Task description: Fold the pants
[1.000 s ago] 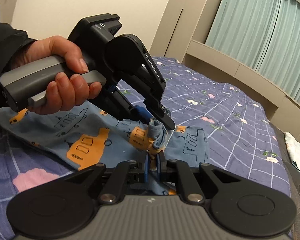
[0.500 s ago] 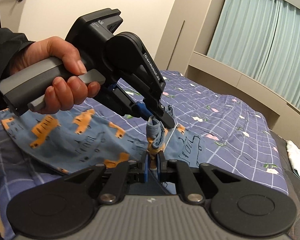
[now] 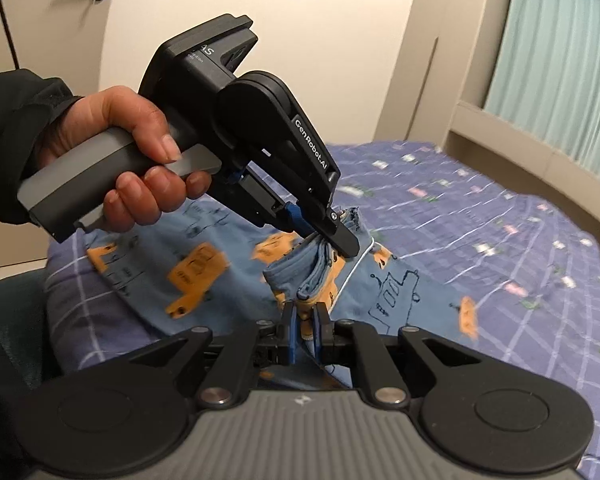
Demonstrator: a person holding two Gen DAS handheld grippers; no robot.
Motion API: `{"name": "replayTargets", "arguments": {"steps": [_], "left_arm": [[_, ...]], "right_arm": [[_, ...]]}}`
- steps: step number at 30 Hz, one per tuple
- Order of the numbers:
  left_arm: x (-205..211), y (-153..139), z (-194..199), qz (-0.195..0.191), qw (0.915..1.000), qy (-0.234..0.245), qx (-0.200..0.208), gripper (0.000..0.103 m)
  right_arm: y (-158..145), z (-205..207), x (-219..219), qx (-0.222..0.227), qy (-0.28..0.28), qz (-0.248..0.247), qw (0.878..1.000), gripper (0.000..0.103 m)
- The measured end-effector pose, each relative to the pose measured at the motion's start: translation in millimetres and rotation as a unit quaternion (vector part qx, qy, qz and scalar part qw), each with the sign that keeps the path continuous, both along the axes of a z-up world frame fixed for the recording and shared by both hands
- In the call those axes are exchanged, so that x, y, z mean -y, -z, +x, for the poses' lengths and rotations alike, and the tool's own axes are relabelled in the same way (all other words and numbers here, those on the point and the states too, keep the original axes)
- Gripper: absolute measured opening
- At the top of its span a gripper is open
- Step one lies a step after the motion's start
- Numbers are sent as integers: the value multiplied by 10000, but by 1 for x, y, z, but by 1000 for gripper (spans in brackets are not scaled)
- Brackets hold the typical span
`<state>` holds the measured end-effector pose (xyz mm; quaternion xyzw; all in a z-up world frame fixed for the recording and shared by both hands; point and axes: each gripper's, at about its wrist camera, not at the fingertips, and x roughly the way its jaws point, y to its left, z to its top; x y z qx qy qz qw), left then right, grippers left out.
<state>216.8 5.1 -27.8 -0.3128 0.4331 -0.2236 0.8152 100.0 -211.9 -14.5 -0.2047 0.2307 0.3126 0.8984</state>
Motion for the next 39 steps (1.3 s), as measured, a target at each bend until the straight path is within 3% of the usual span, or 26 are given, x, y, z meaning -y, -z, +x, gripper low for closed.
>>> {"name": "replayTargets", "arguments": {"steps": [9,21,26,29,31,33,35,37,39], "left_arm": [[-13,28,-8,31,9995,-257,-198,10],[-21,21,-24,166,9989,-399,-180,10],[-25,31,-25,179,9985,-439,-281,19],[-28,31,-27,23,9984,-497,-265,41],[-27,27,-29,107,9979,-621,-175,58],[-24,20,-32,279,9969,-741,-26,69],[-18,11,-36,576,9943,-863,239,78],[-9,5,-38,1012,9891,-941,508,92],[4,4,-38,1604,9795,-995,705,94]], "right_arm": [[21,4,-15,-413,-110,13,9991,10],[20,1,-11,-539,-282,185,9980,9],[27,4,-15,-606,-218,202,9977,10],[23,2,-9,-586,-176,288,9977,21],[18,1,-1,-475,-19,311,9984,48],[11,-1,13,-335,246,382,9984,64],[5,0,31,-223,608,481,9967,71],[3,4,47,-86,1057,548,9929,91],[2,13,61,31,1527,556,9867,99]]}}
